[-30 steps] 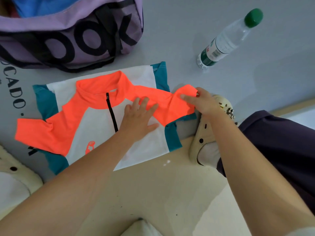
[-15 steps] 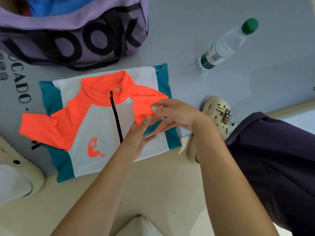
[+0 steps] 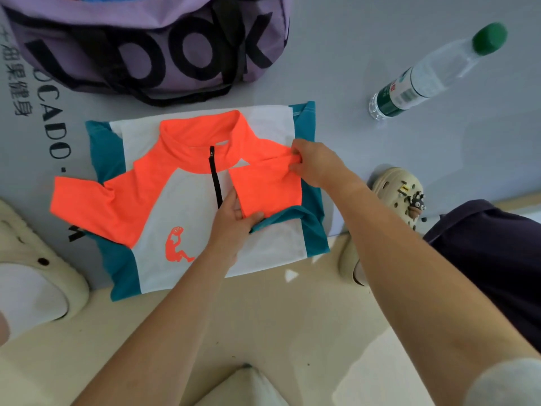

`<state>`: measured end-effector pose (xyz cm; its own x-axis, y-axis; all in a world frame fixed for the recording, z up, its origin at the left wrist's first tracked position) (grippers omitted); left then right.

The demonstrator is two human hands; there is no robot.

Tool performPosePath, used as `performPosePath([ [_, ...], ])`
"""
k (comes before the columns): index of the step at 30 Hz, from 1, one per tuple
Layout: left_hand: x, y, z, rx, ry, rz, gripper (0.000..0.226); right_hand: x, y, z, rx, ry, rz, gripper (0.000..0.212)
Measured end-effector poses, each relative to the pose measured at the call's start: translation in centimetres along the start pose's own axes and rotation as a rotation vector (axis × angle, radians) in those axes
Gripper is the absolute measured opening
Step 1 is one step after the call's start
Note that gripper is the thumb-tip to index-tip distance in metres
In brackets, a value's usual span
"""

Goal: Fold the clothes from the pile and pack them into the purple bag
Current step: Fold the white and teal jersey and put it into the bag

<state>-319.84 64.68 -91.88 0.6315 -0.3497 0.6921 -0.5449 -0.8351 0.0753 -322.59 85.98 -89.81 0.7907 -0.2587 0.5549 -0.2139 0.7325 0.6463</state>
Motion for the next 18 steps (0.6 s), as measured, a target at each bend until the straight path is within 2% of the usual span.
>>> performPosePath([
  [3, 0.3, 0.7, 0.2, -0.028, -0.076, 0.003, 0.085, 1.3, 0.7, 0.1, -0.227, 0.048, -0.192, 0.021],
  [6, 0.6, 1.1, 0.5, 0.009, -0.048, -0.041, 0.075, 4.8, -0.7, -1.3, -0.371, -0.044, -0.24, 0.024],
  [10, 0.8, 1.4, 0.0, -0.029, 0.034, -0.117, 0.025, 9.1, -5.2, -2.6, -0.27, -0.136, 0.036, 0.019],
  [13, 0.4, 2.2, 0.4, -0.107, 0.102, -0.172, 0.009, 10.5, -6.9, -3.6, -0.034, -0.222, 0.316, 0.015],
  [14, 0.3, 2.5, 0.5, -0.151, 0.104, -0.19, 0.005, 10.7, -6.9, -4.0, 0.029, -0.258, 0.356, 0.018],
  [16, 0.2, 2.9, 0.4, -0.232, 0.092, -0.204, 0.009, 10.9, -6.2, -4.6, 0.018, -0.309, 0.279, 0.028],
  [18, 0.4, 2.9, 0.3, -0.296, 0.084, -0.174, 0.027, 11.3, -5.3, -4.8, -0.131, -0.337, 0.053, 0.031],
])
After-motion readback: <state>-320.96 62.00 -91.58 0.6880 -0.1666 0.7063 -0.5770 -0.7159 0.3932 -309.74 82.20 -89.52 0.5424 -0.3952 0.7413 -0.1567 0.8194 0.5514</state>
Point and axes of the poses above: each hand's wrist, its own x-axis away from the middle knuckle, its own y-axis out of the back of the hand, z = x × y, the point moved 4 cm from there along -x, towards the middle knuckle, and after that the axes turned 15 degrees about -x, right-handed, at the moved point
